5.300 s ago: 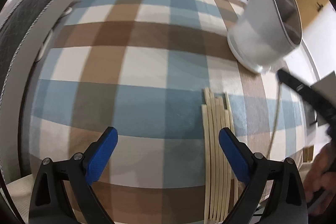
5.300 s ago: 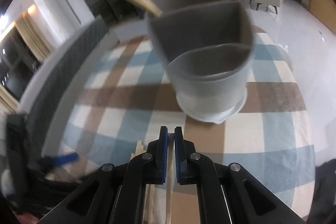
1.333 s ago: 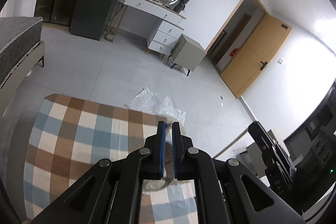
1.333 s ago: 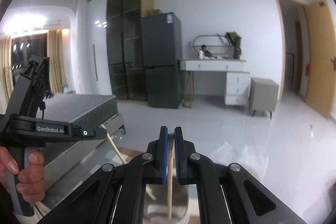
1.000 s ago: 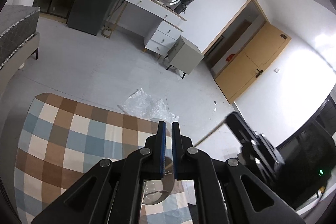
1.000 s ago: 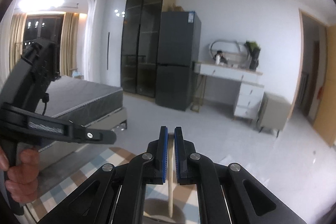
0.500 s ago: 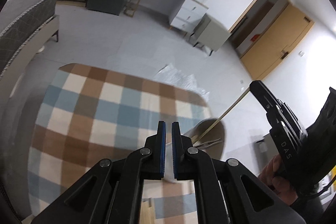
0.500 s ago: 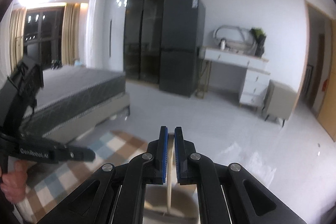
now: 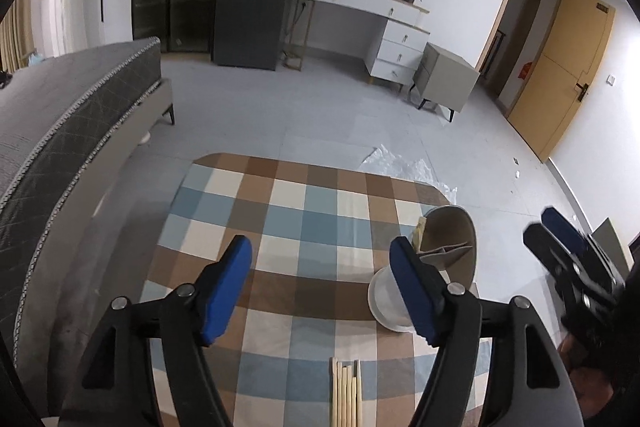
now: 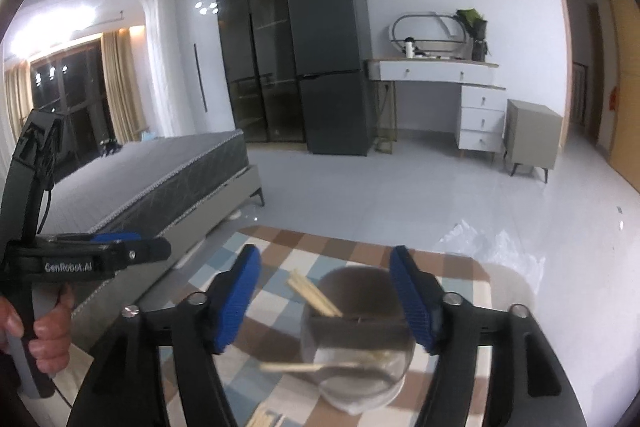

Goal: Organize utensils

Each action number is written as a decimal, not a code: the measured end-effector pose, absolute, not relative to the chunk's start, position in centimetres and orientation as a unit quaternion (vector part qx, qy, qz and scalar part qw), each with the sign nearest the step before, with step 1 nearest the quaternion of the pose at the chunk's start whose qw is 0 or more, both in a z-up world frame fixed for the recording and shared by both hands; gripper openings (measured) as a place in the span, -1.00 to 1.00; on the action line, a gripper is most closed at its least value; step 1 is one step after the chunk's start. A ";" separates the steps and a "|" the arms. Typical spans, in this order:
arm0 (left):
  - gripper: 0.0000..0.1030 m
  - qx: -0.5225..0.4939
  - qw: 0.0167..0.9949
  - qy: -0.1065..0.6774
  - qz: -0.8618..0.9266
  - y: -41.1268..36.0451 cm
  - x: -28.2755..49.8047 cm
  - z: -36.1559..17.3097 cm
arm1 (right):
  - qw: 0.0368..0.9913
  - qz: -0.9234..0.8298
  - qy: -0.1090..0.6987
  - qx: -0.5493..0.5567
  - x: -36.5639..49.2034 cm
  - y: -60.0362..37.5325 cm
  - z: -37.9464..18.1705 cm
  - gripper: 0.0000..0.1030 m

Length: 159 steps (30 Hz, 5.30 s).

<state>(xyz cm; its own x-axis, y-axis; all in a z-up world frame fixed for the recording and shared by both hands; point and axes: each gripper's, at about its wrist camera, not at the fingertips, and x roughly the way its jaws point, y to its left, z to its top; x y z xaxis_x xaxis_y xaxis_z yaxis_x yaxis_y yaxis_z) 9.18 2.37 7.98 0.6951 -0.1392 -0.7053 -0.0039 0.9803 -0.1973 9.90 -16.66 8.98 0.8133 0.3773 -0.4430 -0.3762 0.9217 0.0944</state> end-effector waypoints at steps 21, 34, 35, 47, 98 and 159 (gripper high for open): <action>0.68 -0.052 0.940 0.337 -0.004 2.0 1.9 9.1 | 0.964 0.172 0.201 0.041 -0.8 -15.8 8.8 0.79; 0.73 -0.036 0.937 0.348 0.001 2.1 -0.7 5.4 | 0.957 0.154 0.239 0.053 -3.5 -15.6 4.8 0.85; 0.73 -0.036 0.935 0.352 0.001 2.1 -0.7 4.8 | 0.956 0.152 0.244 0.052 -3.6 -15.5 4.5 0.85; 0.73 -0.048 0.908 0.417 -0.004 2.0 0.4 -2.6 | 0.915 0.160 0.362 0.074 -1.4 -15.2 -1.1 0.73; 0.73 -0.096 0.824 0.558 0.032 6.2 4.1 -9.5 | 0.849 0.106 0.517 0.024 6.1 -12.6 -8.2 -0.93; -0.96 0.045 0.820 0.571 -0.026 -4.4 10.5 -8.9 | 0.893 0.172 0.367 0.197 4.0 -20.2 -0.9 -0.93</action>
<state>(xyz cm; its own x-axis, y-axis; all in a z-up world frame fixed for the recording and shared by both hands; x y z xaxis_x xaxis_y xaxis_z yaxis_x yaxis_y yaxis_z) 10.46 -4.43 -8.90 0.3474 0.0090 -0.9377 0.0928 0.9947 0.0439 3.98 -20.18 -0.88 0.6713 0.4520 -0.5874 -0.1620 0.8628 0.4788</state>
